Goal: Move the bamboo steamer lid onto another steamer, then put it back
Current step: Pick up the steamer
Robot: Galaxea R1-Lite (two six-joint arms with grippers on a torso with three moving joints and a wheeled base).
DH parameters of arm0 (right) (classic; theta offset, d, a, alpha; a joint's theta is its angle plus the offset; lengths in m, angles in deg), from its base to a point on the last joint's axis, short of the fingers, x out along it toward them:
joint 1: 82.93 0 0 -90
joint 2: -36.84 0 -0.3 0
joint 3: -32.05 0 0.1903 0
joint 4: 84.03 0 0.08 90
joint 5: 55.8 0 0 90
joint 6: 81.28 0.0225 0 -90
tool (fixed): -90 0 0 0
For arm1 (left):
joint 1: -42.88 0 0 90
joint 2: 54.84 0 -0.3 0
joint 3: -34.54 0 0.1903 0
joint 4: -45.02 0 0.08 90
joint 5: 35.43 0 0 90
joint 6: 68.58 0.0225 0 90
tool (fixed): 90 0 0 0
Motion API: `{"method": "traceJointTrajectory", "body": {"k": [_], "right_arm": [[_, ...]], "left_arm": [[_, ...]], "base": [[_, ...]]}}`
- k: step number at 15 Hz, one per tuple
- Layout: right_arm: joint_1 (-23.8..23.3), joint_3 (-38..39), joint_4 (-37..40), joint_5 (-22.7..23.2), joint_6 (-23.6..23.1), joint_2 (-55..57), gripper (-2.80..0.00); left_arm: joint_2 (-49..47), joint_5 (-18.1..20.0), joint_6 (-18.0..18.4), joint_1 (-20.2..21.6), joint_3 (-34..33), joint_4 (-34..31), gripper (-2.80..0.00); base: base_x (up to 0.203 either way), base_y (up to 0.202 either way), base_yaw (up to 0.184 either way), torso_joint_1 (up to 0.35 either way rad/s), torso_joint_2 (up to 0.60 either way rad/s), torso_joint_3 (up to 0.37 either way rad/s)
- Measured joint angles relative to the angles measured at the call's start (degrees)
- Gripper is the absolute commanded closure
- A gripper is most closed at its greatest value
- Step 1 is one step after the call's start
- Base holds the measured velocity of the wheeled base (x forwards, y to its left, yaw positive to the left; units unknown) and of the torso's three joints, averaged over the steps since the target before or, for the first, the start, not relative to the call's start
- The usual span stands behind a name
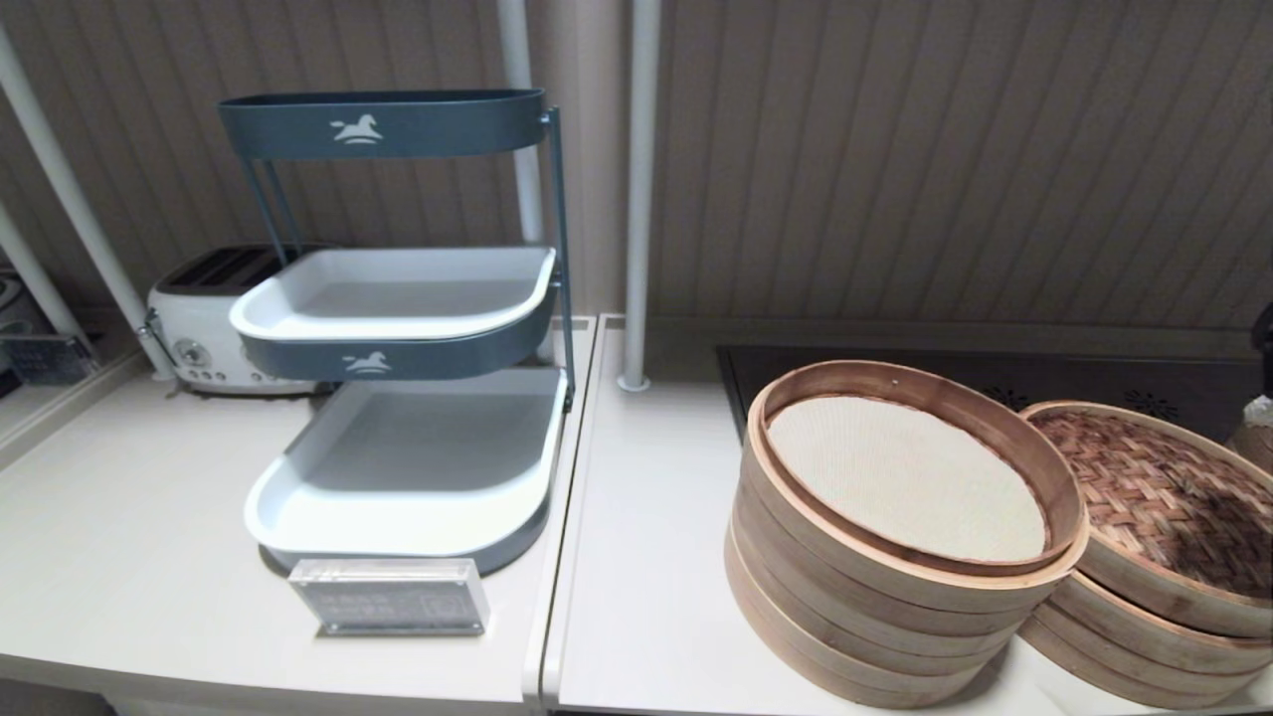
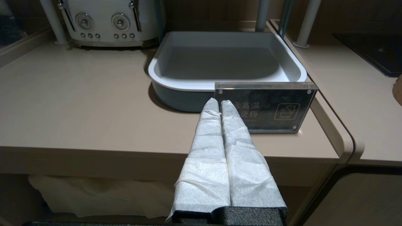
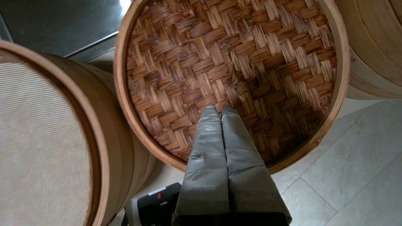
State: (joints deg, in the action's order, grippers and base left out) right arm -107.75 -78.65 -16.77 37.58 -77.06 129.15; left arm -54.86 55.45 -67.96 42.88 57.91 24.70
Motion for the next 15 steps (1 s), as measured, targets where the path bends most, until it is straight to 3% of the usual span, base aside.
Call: {"method": "traceJointTrajectory", "body": {"k": [1,2,8,15], "right_arm": [[-0.25,-0.18,-0.1,-0.05,-0.17,1.61,-0.65],[-0.34,-0.2,-0.1,-0.11,-0.31,2.96,-2.8],[-0.5,0.8,-0.3,-0.13,-0.83,8.87,-2.8],[-4.65,1.04,-2.56,0.8,-1.48,13.1,-2.8]], "left_arm": [[0.0,-0.02,0.0,0.0,0.0,0.0,0.0],[0.0,0.0,-0.02,0.0,0.0,0.0,0.0],[0.0,0.02,-0.02,0.0,0.0,-0.02,0.0],[0.0,0.0,-0.02,0.0,0.0,0.01,0.0]], "base": [[0.0,0.0,0.0,0.0,0.0,0.0],[0.0,0.0,0.0,0.0,0.0,0.0],[0.0,0.0,0.0,0.0,0.0,0.0],[0.0,0.0,0.0,0.0,0.0,0.0]]}}
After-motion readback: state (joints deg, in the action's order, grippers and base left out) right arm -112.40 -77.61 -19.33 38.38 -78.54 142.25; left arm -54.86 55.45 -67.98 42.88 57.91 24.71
